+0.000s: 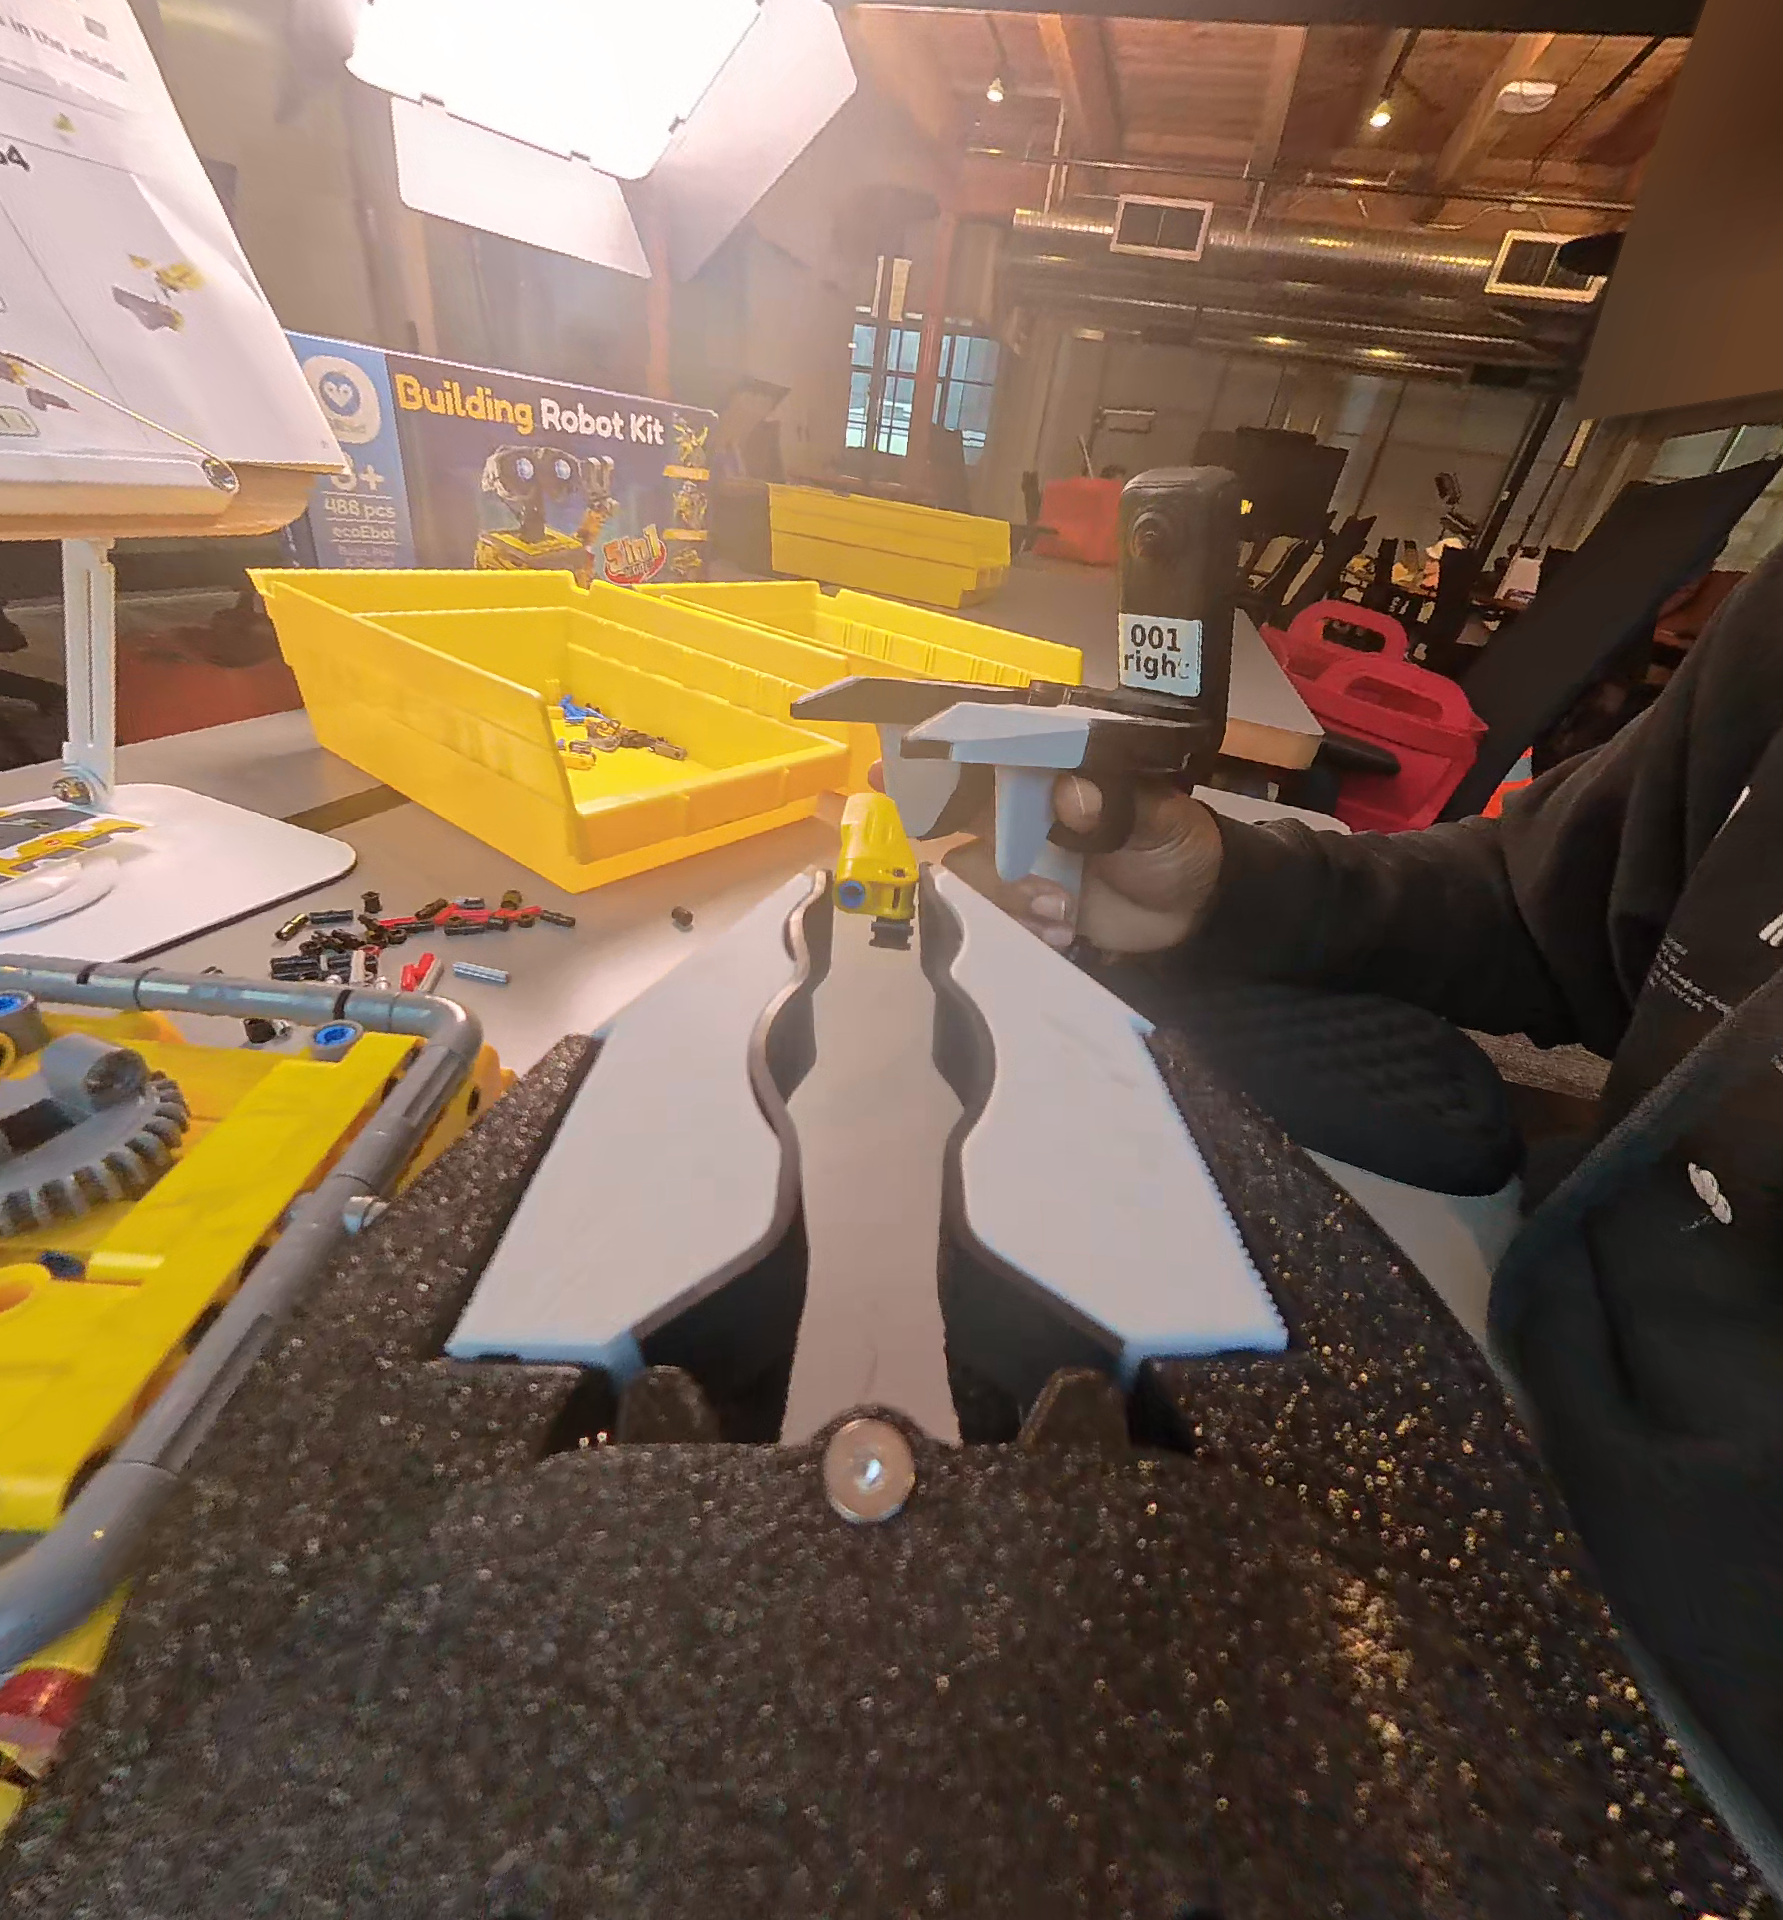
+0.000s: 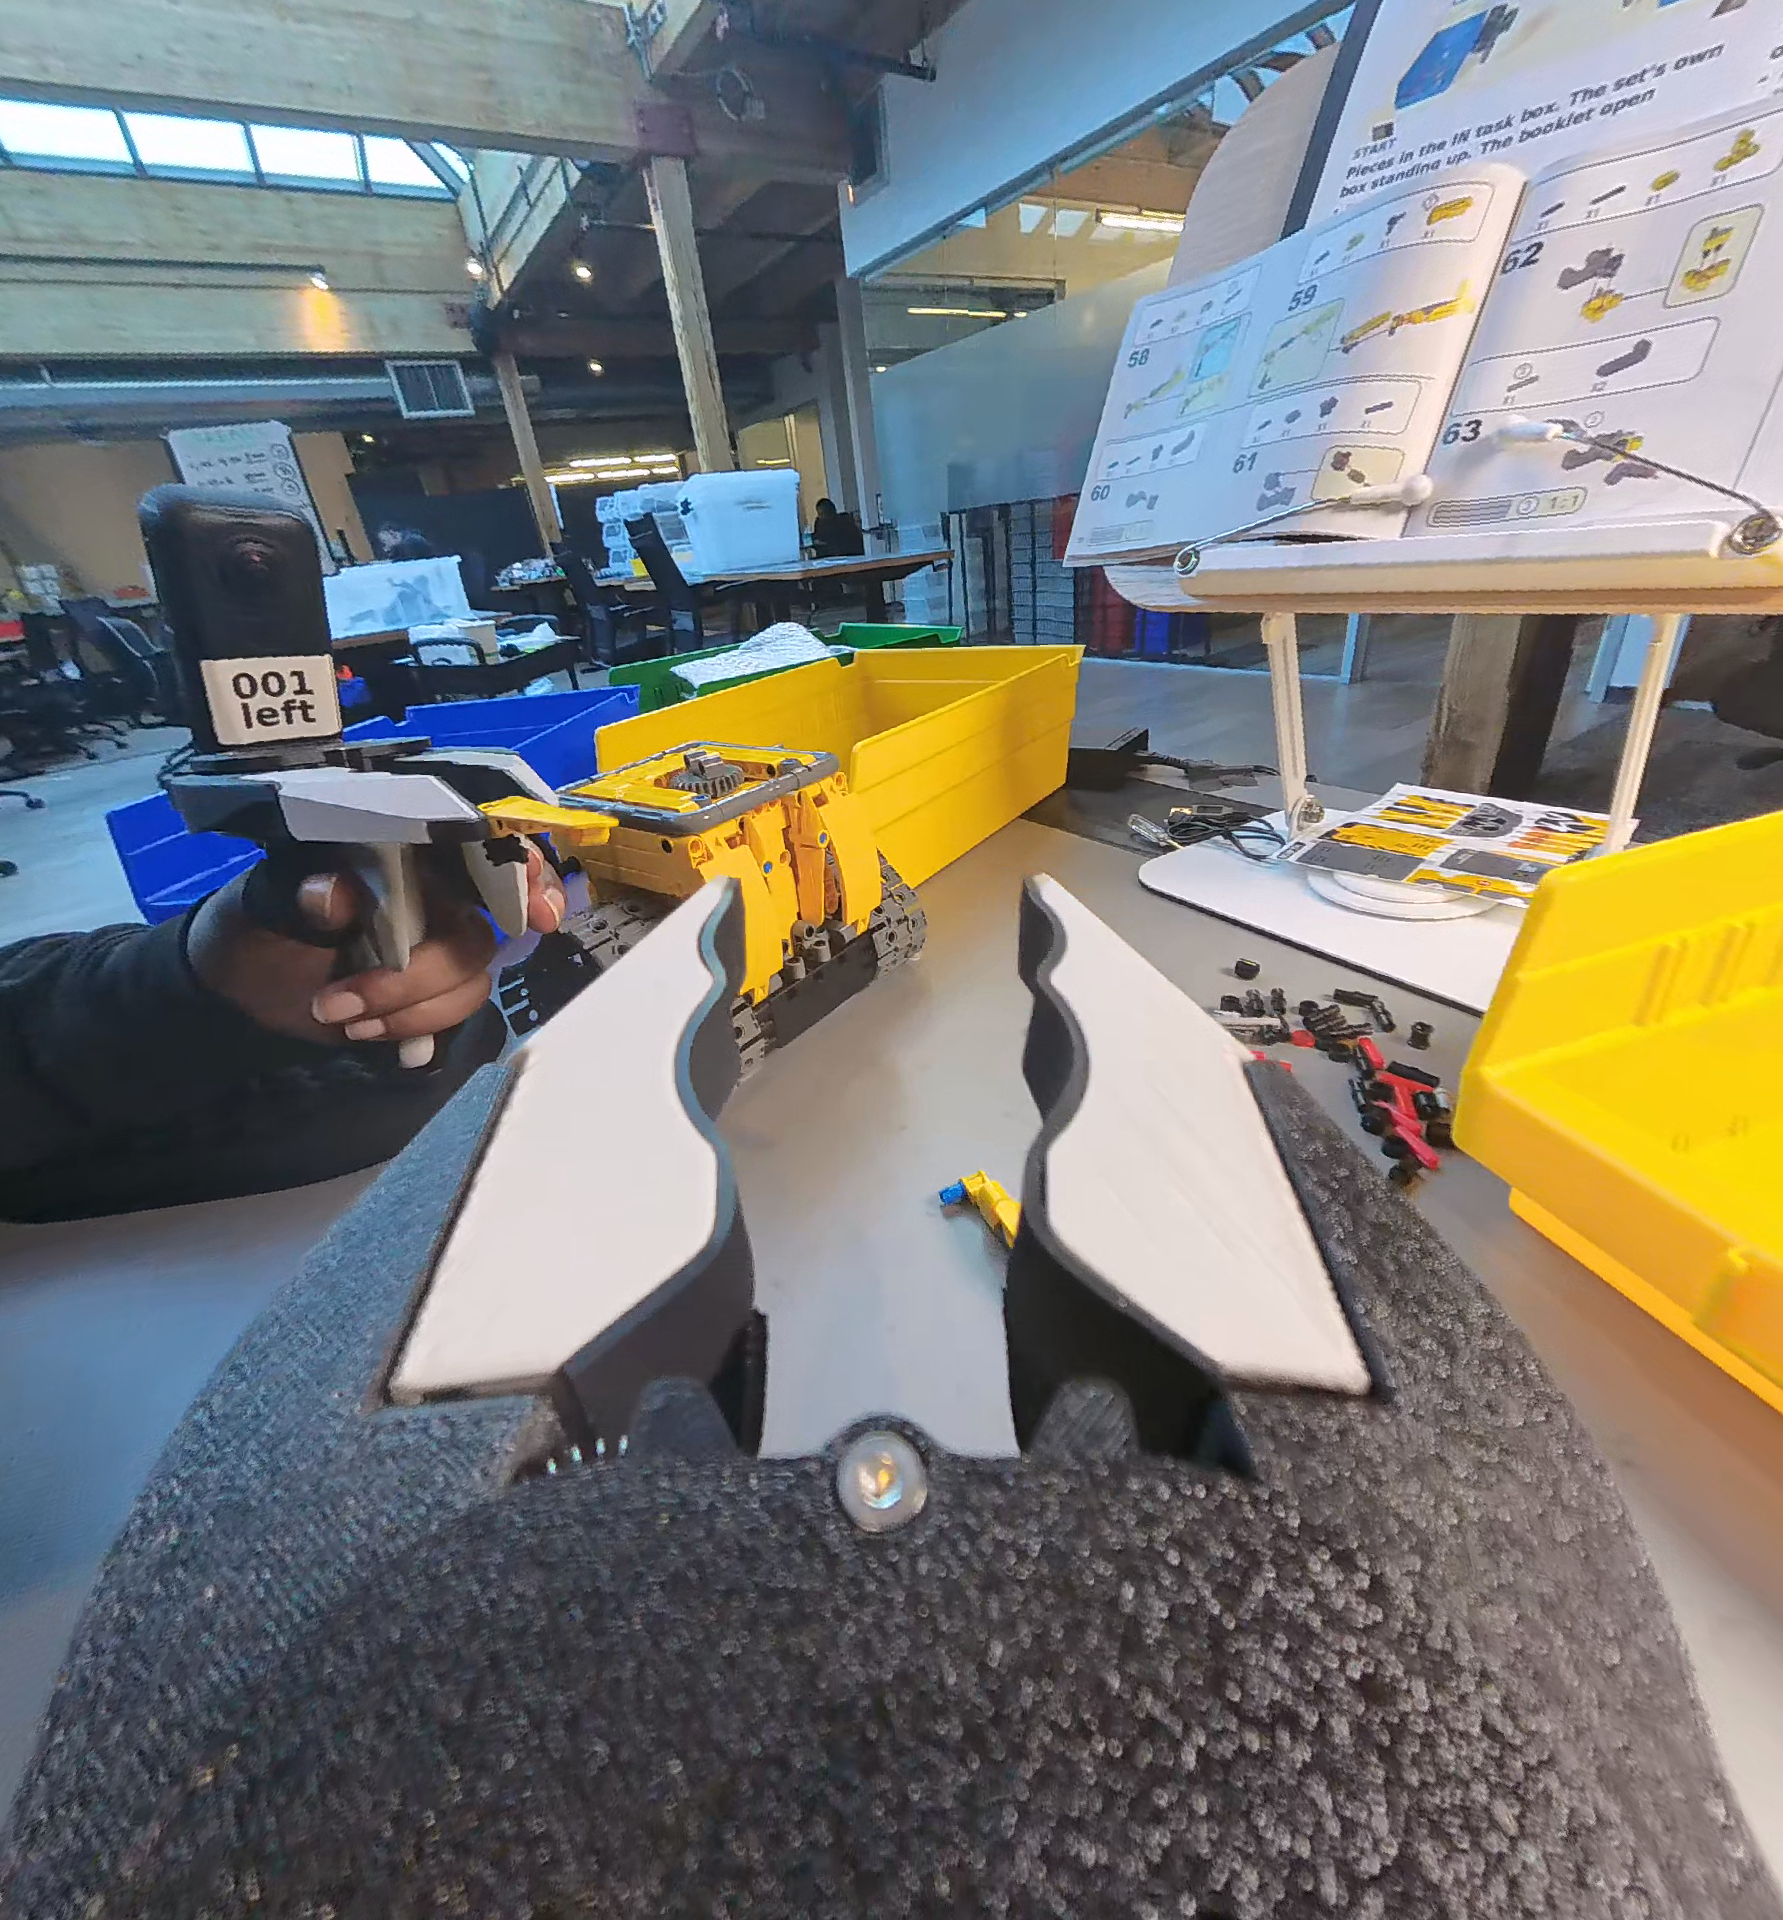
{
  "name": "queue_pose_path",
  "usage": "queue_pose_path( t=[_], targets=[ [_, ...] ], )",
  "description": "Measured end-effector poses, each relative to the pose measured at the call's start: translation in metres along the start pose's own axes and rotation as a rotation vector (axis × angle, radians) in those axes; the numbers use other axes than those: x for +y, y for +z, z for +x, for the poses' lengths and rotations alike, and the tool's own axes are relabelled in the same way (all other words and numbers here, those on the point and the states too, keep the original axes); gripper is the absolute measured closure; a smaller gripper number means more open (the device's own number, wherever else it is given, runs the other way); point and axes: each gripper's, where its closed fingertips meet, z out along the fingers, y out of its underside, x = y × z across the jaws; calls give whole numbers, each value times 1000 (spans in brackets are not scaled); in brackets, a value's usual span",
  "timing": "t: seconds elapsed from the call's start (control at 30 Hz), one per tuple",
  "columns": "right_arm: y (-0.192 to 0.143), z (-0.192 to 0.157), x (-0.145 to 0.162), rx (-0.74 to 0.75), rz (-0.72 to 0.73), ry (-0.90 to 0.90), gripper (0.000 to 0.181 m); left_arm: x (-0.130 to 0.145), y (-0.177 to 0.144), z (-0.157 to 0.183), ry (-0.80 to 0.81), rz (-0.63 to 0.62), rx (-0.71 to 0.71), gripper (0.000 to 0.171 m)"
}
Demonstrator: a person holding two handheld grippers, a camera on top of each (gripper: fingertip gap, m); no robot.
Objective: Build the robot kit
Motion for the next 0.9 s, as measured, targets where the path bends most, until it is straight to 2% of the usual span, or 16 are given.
queue_pose_path(
  t=[0.27, 0.33, 0.43, 0.5, 0.67, 0.7, 0.73, 0.8, 0.9],
  targets=[
    [2, 5, 8, 11, -56, -11, 133, 3, 1, -2, 5, -13, -16, 157],
    [2, 14, 23, 5, -194, -79, 137, 3, 0, -5, 9, -15, -32, 157],
    [-10, 37, 69, -69, -574, -259, 140, 4, 0, -9, 1, -19, -42, 157],
    [-20, 46, 94, -132, -731, -311, 140, 5, 1, -9, -3, -24, -38, 157],
    [-1, 51, 123, -220, -816, -357, 142, 8, 3, -7, 18, -45, -43, 157],
    [2, 50, 129, -249, -846, -351, 155, 9, 3, -7, 22, -51, -43, 157],
    [6, 48, 130, -273, -847, -347, 166, 10, 3, -7, 24, -58, -42, 157],
    [7, 40, 129, -339, -850, -324, 167, 12, 4, -6, 27, -69, -38, 157],
    [7, 31, 117, -358, -775, -334, 167, 15, 5, -5, 35, -88, -32, 157]
  ],
)
